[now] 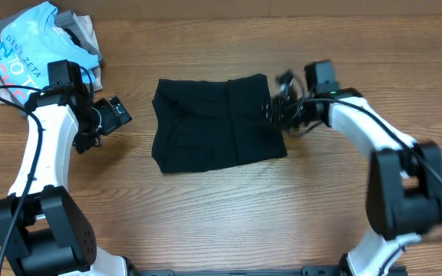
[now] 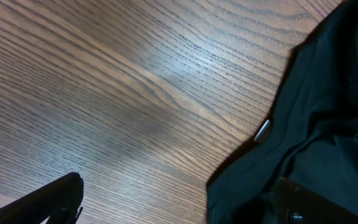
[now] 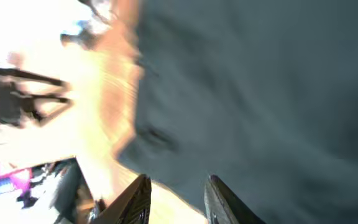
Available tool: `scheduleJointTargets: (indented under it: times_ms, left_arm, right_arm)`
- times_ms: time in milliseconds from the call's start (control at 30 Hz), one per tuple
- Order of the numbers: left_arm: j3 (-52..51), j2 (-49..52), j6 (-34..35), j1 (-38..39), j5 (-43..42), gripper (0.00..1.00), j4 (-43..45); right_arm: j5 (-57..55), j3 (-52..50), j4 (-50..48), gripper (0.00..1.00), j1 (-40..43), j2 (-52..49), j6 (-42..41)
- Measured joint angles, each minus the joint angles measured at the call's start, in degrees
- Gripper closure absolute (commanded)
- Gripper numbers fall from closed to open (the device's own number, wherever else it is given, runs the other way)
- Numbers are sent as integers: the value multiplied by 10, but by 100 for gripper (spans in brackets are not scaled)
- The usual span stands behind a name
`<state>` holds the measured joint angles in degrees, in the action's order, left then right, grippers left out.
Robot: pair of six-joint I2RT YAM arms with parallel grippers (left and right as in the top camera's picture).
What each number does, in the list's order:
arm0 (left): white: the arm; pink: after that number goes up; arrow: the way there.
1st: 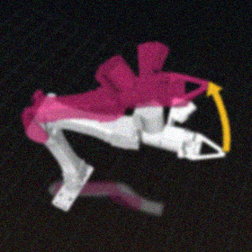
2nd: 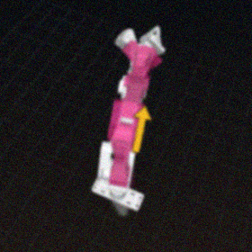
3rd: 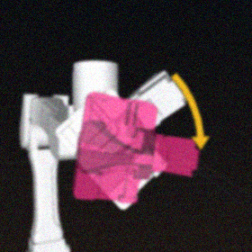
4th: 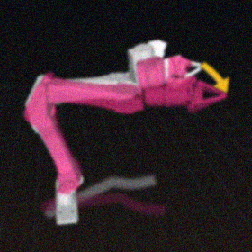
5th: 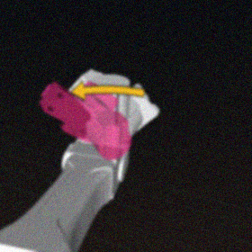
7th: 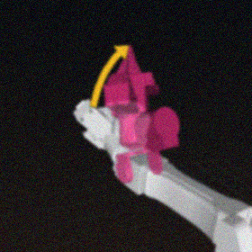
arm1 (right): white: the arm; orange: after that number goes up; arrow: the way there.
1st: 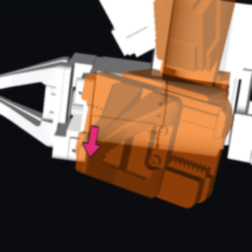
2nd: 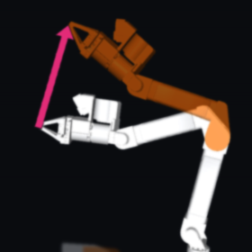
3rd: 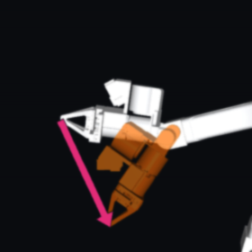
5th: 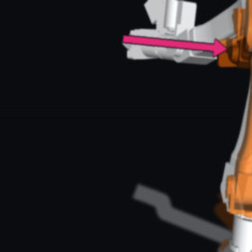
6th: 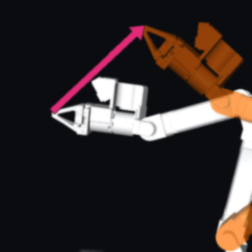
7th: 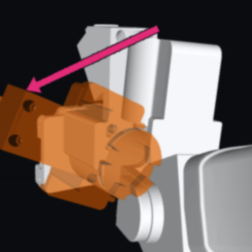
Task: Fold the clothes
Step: 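Release the fold and raise the right gripper away to the upper right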
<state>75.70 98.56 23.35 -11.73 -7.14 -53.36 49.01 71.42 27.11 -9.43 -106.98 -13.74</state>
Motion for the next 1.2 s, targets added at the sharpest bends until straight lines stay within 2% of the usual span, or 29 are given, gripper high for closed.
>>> scheduleJointTargets:
  times_ms: [100,267,433,700,800,1033,1133,1200]
  left_arm:
    - [0,0,0,0,0,0,2]
    - [0,0,0,0,0,0,2]
    - [0,0,0,0,0,0,2]
    - [0,2,0,0,0,0,2]
    - [0,5,0,0,0,0,2]
    - [0,8,0,0,0,0,2]
    - [0,8,0,0,0,0,2]
    - [0,8,0,0,0,0,2]
  right_arm:
    - [1,9,-96,68,0,38,-29]
    - [-2,13,-154,65,0,27,-61]
    - [-2,13,-197,66,-6,-32,-81]
    - [31,11,-378,65,-29,-158,-151]
    - [32,11,-418,63,-40,-192,-174]
    - [-15,11,-417,59,-57,-223,-188]
    - [-22,11,-428,63,-57,-223,-190]
    - [-16,14,-430,62,-56,-223,-190]
